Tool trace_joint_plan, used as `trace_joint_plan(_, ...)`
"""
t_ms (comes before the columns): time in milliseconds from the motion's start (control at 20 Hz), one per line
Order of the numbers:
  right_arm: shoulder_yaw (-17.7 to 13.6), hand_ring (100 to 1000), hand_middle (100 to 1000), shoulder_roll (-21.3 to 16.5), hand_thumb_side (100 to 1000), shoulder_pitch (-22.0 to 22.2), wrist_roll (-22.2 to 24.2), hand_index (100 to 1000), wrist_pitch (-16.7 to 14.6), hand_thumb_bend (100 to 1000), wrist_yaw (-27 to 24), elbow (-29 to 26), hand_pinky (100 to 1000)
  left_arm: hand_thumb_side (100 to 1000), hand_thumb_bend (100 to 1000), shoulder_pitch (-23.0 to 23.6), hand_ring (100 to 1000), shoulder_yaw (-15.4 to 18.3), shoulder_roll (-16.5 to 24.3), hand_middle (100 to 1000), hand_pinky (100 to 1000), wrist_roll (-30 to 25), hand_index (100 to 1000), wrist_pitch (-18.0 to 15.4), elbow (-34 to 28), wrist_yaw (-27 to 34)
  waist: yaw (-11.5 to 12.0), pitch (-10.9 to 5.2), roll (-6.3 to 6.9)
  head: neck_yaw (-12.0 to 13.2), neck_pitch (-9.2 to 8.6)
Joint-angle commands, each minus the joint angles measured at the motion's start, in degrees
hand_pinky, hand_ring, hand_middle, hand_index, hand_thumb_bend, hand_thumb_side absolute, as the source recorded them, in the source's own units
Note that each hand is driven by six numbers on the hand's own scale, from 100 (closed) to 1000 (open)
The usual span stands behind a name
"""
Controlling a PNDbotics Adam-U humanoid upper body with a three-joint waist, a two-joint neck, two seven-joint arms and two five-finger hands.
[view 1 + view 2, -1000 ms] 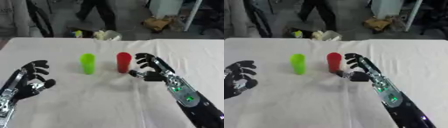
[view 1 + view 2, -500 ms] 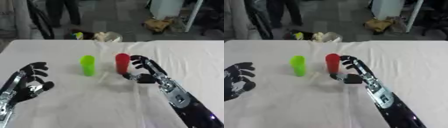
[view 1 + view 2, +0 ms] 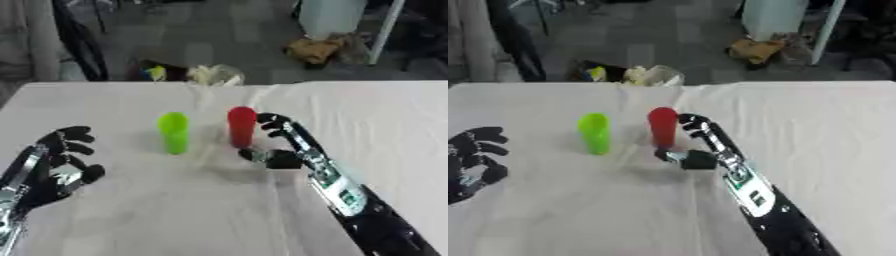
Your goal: Pour the contents of one cup into another cup.
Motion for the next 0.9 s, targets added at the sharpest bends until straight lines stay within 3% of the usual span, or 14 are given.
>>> trace_joint_plan(50, -0.86, 865, 847, -0.14, 467, -1.64, -1.55, 912, 0.23, 670, 2.64, 0.61, 826, 580, 1000, -0.95, 664, -0.21, 0.44, 681, 520, -0.22, 825, -0.14, -1.01, 0.32, 0.14, -0.74, 0.13, -0.32, -0.76)
trace_joint_plan(400, -1.92, 868, 851, 0.5, 472, -2.92, -3.15, 916, 0.63, 671, 5.57, 3.16, 826, 582, 1000, -1.0, 663, -0.36, 0.28, 680, 519, -0.3, 825, -0.1, -0.95, 0.32, 0.59, -0.77, 0.01, -0.74, -0.84)
trace_joint_plan(900, -1.59, 866, 847, 1.19, 482, -5.97, -1.71, 917, 0.11, 666, 7.63, 5.53, 829, 583, 1000, -0.98, 662, -0.62, 0.31, 679, 518, -0.63, 825, -0.09, -0.82, 0.26, 1.01, -1.34, -0.64, -1.08, -0.81)
